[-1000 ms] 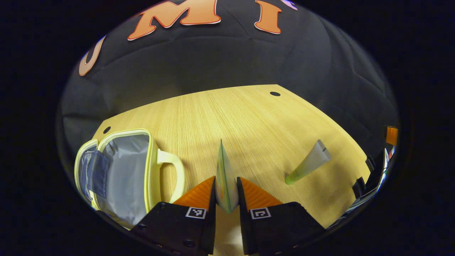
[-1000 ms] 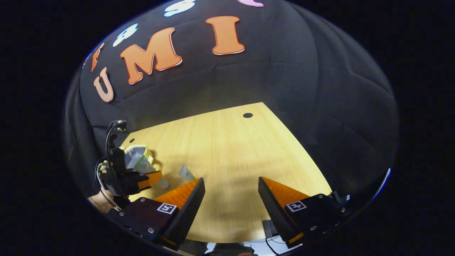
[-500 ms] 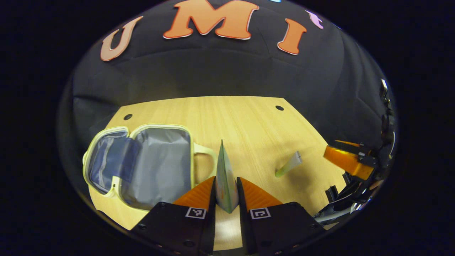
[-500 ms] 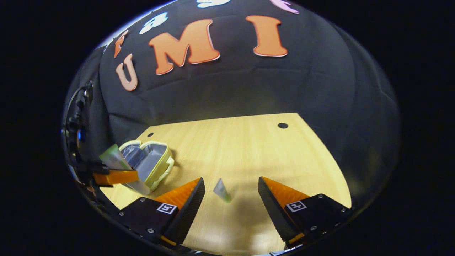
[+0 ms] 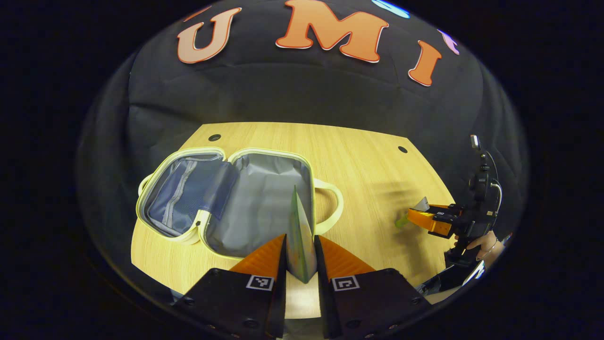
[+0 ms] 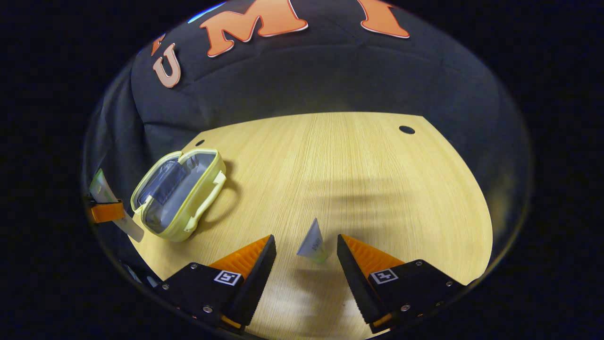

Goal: First open the suitcase, pack the skin care products into it, and then close the suitcase.

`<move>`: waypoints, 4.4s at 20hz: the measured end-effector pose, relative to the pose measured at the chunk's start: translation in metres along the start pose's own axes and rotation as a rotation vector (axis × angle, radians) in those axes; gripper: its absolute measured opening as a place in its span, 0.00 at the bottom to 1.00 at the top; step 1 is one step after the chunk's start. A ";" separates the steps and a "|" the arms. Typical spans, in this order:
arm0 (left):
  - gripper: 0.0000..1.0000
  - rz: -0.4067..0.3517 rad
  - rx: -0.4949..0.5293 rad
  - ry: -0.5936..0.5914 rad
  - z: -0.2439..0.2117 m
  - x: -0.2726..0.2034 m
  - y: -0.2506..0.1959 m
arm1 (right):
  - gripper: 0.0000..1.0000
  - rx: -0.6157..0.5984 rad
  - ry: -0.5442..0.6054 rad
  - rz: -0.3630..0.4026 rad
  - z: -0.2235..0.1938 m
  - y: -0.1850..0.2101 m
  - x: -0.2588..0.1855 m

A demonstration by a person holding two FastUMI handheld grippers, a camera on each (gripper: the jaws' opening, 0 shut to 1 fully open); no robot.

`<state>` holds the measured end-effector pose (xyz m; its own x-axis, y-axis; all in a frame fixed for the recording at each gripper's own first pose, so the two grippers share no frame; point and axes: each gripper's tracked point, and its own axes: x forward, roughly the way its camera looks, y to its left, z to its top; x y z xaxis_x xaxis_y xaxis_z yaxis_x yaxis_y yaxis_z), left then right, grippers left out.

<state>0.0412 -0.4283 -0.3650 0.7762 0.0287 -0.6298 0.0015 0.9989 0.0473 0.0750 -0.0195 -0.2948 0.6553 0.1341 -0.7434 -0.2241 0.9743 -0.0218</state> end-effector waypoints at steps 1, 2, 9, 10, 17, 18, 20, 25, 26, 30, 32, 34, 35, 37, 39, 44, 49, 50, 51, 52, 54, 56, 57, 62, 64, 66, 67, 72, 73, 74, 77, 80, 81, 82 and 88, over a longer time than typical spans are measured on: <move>0.30 0.008 -0.002 0.004 0.000 0.000 0.005 | 0.83 -0.004 0.010 -0.009 -0.003 -0.002 0.005; 0.30 0.012 0.000 0.009 -0.001 0.000 0.009 | 0.68 -0.008 0.022 -0.021 -0.005 -0.005 0.010; 0.29 -0.006 0.013 0.049 -0.001 0.005 0.022 | 0.32 0.006 0.078 -0.051 -0.015 -0.006 0.018; 0.30 -0.008 0.023 0.065 0.000 0.004 0.026 | 0.32 0.014 0.081 -0.048 -0.014 -0.004 0.015; 0.30 -0.029 0.100 0.174 0.040 -0.013 0.076 | 0.27 0.043 0.097 -0.016 0.003 0.031 -0.031; 0.30 -0.054 0.120 0.196 0.048 -0.009 0.080 | 0.32 0.045 0.096 -0.014 0.005 0.036 -0.036; 0.31 -0.121 0.139 0.262 0.055 -0.002 0.079 | 0.32 0.060 0.088 -0.013 0.009 0.049 -0.046; 0.30 -0.297 0.202 0.478 0.047 0.051 0.060 | 0.32 0.124 0.077 -0.051 0.000 0.078 -0.066; 0.30 -0.301 0.202 0.534 0.043 0.061 0.059 | 0.32 0.133 0.077 -0.072 -0.003 0.082 -0.069; 0.30 -0.243 0.139 0.796 0.016 0.095 0.062 | 0.32 0.209 0.052 -0.165 -0.016 0.098 -0.083; 0.30 -0.223 0.197 0.821 0.009 0.120 0.077 | 0.32 0.272 0.045 -0.209 -0.030 0.108 -0.093; 0.30 -0.219 0.275 0.814 0.003 0.143 0.089 | 0.32 0.329 0.043 -0.252 -0.045 0.118 -0.100; 0.30 -0.219 0.298 0.809 0.002 0.150 0.091 | 0.32 0.353 0.047 -0.270 -0.051 0.122 -0.103; 0.30 -0.237 0.307 0.810 0.001 0.154 0.085 | 0.32 0.392 0.053 -0.289 -0.060 0.131 -0.110; 0.30 -0.260 0.305 0.813 -0.002 0.157 0.080 | 0.32 0.396 0.054 -0.302 -0.061 0.135 -0.116; 0.32 -0.228 0.321 0.772 -0.002 0.176 0.091 | 0.32 0.385 0.040 -0.327 -0.054 0.138 -0.125; 0.96 -0.267 0.338 0.678 0.011 0.167 0.080 | 0.32 0.372 0.034 -0.316 -0.046 0.144 -0.128; 0.99 -0.276 0.357 0.624 0.020 0.164 0.079 | 0.32 0.358 0.030 -0.313 -0.042 0.146 -0.129; 0.98 -0.287 0.372 0.557 0.031 0.159 0.078 | 0.32 0.342 0.025 -0.308 -0.037 0.148 -0.130; 0.98 -0.291 0.385 0.485 0.044 0.152 0.077 | 0.32 0.325 0.020 -0.300 -0.030 0.150 -0.130; 0.98 -0.293 0.391 0.339 0.068 0.135 0.080 | 0.32 0.284 0.014 -0.270 -0.014 0.155 -0.130; 0.98 -0.297 0.353 0.229 0.085 0.117 0.089 | 0.32 0.230 0.019 -0.226 0.003 0.164 -0.127; 0.98 -0.289 0.338 0.179 0.090 0.109 0.095 | 0.32 0.198 0.023 -0.201 0.013 0.171 -0.123; 0.98 -0.192 0.270 -0.017 0.108 0.059 0.152 | 0.32 0.023 0.035 -0.069 0.071 0.222 -0.102; 0.98 -0.144 0.230 -0.082 0.114 0.037 0.181 | 0.32 -0.020 0.048 0.008 0.089 0.250 -0.090; 0.98 -0.097 0.181 -0.126 0.119 0.015 0.206 | 0.32 -0.054 0.100 0.079 0.096 0.275 -0.074; 0.98 -0.074 0.157 -0.148 0.122 -0.004 0.216 | 0.32 -0.068 0.138 0.107 0.096 0.284 -0.063; 0.98 0.043 0.118 -0.258 0.155 -0.100 0.249 | 0.32 -0.070 0.367 0.206 0.066 0.318 -0.020; 0.98 0.064 0.116 -0.274 0.162 -0.114 0.250 | 0.32 -0.062 0.408 0.220 0.055 0.325 -0.009; 0.98 0.083 0.114 -0.285 0.168 -0.128 0.251 | 0.32 -0.043 0.452 0.221 0.046 0.330 0.002; 0.98 0.115 0.115 -0.296 0.181 -0.166 0.250 | 0.32 0.012 0.553 0.204 0.023 0.331 0.032; 0.98 0.130 0.127 -0.301 0.191 -0.182 0.245 | 0.32 0.005 0.600 0.165 0.003 0.325 0.052; 0.98 0.132 0.131 -0.306 0.196 -0.189 0.242 | 0.32 0.008 0.609 0.162 -0.002 0.325 0.056; 0.98 0.132 0.132 -0.309 0.202 -0.192 0.240 | 0.32 0.019 0.620 0.165 -0.005 0.326 0.058; 0.98 0.137 0.119 -0.292 0.197 -0.184 0.245 | 0.37 0.021 0.570 0.142 -0.002 0.316 0.062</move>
<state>0.0224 -0.1960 -0.0848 0.9221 0.1332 -0.3632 -0.0551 0.9745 0.2175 0.0437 0.2962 -0.3490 0.1277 0.1508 -0.9803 -0.2630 0.9581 0.1132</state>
